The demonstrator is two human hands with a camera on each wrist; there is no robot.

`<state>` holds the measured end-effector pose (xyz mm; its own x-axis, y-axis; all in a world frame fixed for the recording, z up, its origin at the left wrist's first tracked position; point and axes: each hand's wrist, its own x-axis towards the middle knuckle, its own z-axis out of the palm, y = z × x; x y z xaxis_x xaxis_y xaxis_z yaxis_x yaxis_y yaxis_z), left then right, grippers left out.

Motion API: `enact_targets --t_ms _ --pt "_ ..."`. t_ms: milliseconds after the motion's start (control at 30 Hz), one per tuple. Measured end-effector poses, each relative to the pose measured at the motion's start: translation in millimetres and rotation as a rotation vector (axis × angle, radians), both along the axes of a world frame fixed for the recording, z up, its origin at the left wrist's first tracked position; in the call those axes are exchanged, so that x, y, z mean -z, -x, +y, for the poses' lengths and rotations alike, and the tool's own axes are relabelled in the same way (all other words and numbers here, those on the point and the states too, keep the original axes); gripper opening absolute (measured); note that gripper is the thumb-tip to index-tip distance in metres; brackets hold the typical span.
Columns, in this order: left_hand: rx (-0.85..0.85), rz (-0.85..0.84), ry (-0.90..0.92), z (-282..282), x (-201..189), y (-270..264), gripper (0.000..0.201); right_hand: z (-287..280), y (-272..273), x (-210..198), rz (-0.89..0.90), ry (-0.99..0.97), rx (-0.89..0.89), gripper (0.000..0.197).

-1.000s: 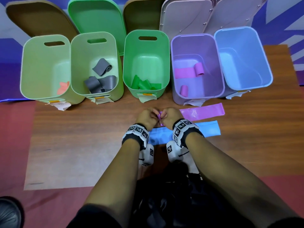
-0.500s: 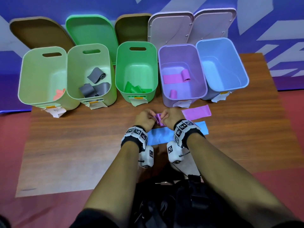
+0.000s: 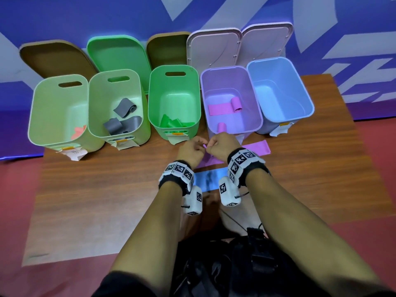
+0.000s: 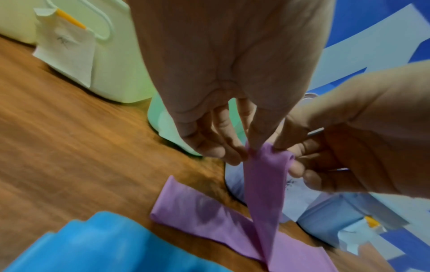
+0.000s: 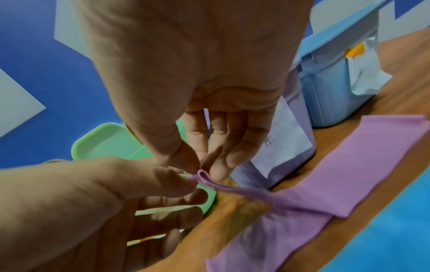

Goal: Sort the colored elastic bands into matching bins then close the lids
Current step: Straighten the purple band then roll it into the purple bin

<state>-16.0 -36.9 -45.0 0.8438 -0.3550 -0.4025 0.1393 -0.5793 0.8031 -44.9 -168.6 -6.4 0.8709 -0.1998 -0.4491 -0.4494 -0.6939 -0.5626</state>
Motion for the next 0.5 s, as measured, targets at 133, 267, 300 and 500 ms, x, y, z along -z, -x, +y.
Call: enact_targets --t_ms 133,267,300,500 --pt "-0.017 0.005 0.073 -14 -21 1 0.025 -16 -4 -22 -0.032 0.057 -0.003 0.014" --pt "-0.044 0.000 0.177 -33 -40 1 0.019 -34 -2 -41 -0.077 0.053 0.047 0.015" --pt "-0.040 -0.024 0.177 -38 -46 0 0.014 -39 -1 -45 -0.096 0.041 0.077 0.014" --pt "-0.022 -0.135 0.211 -63 -88 -11 0.025 -67 2 -81 -0.239 0.001 0.173 0.014"
